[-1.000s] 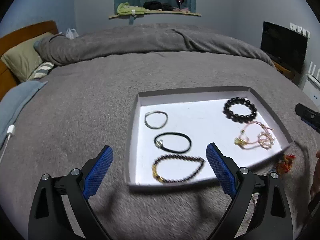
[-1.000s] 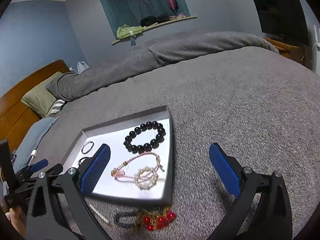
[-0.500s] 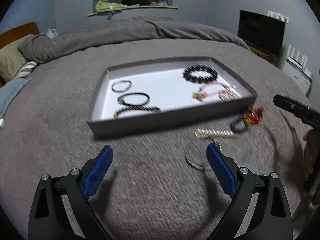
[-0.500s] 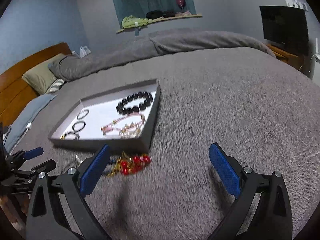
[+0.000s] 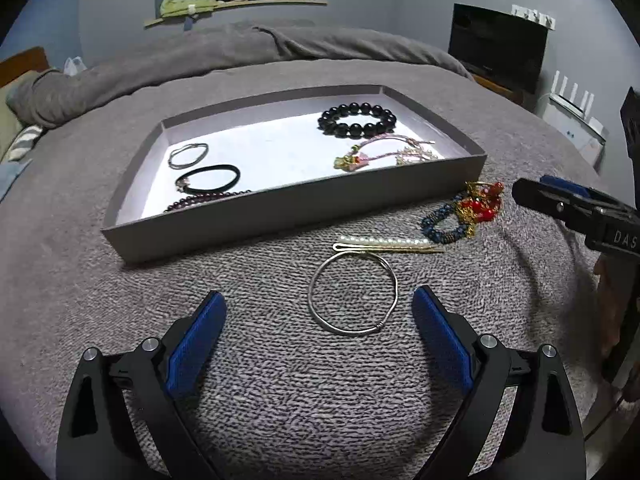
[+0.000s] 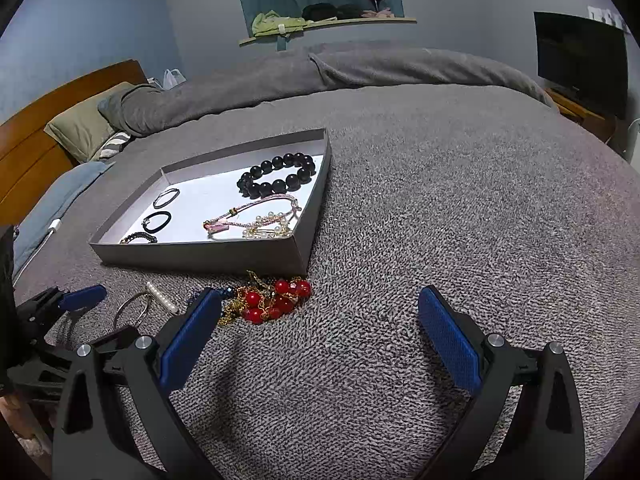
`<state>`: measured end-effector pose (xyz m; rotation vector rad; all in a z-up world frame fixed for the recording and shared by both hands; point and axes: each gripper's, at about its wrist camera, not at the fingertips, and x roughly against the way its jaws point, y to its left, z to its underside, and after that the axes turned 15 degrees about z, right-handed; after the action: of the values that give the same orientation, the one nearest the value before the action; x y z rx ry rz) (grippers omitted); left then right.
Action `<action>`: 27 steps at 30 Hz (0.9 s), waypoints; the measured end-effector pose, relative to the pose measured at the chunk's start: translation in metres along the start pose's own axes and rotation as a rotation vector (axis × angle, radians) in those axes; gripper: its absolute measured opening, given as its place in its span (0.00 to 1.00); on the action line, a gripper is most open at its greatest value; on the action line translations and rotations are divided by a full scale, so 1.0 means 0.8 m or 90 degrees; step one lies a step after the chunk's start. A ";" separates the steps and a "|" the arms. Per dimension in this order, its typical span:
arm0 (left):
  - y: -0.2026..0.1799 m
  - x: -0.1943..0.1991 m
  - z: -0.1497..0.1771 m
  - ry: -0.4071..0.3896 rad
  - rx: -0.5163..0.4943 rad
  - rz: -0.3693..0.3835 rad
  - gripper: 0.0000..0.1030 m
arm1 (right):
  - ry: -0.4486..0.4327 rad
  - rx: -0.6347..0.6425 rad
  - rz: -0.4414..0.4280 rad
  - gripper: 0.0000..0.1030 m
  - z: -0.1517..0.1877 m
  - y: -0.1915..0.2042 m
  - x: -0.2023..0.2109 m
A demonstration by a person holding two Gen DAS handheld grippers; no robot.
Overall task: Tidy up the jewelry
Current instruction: 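Grasp the silver hoop bangle with the left tool while the right tool grasps the red bead tassel charm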
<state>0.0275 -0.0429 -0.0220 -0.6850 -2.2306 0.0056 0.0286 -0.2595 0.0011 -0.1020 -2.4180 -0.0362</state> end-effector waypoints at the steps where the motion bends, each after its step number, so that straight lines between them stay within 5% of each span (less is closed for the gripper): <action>1: 0.000 0.000 0.000 -0.001 0.001 0.004 0.90 | -0.002 0.000 -0.001 0.95 0.000 0.000 0.001; 9: -0.004 0.003 0.000 -0.006 -0.011 0.026 0.79 | -0.006 0.042 -0.001 0.92 0.003 0.012 0.004; 16: -0.014 -0.002 0.001 0.006 -0.033 0.047 0.55 | -0.007 0.091 -0.018 0.56 0.005 0.033 0.001; 23: -0.007 -0.006 0.000 0.019 -0.025 0.069 0.52 | -0.027 0.131 -0.011 0.32 0.000 0.050 -0.004; 27: -0.005 -0.005 0.001 0.021 -0.026 0.075 0.48 | -0.017 0.135 0.000 0.26 0.000 0.049 -0.011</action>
<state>0.0270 -0.0483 -0.0245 -0.8313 -2.1609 0.0073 0.0383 -0.2208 -0.0050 -0.0065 -2.4325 0.2219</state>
